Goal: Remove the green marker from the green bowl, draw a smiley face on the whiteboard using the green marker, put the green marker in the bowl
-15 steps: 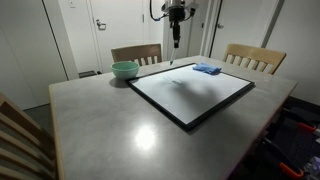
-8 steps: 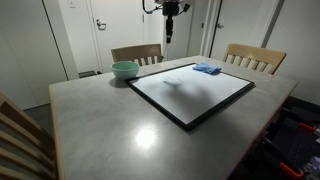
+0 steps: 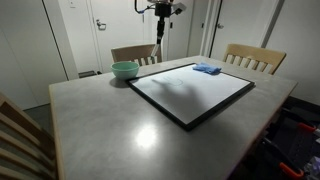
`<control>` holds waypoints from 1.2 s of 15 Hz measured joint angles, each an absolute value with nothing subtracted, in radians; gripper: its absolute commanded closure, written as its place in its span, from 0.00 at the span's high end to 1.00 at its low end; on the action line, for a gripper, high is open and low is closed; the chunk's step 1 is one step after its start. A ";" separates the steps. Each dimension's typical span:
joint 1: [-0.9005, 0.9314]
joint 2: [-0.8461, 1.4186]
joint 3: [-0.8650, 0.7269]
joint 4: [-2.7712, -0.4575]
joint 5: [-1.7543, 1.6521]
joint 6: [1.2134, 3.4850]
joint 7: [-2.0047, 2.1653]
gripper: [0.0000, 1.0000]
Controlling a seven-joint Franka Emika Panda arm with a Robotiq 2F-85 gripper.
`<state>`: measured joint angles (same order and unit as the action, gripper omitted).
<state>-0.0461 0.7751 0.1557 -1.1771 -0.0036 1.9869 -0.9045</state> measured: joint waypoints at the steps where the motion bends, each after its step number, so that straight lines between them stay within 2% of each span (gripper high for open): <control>1: -0.045 0.780 0.162 -1.175 0.002 2.002 -0.917 0.05; 18: -0.043 0.897 0.256 -1.155 0.093 2.214 -1.110 0.05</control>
<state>-0.0435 0.8968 0.2564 -1.1550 0.0929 2.2136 -1.1103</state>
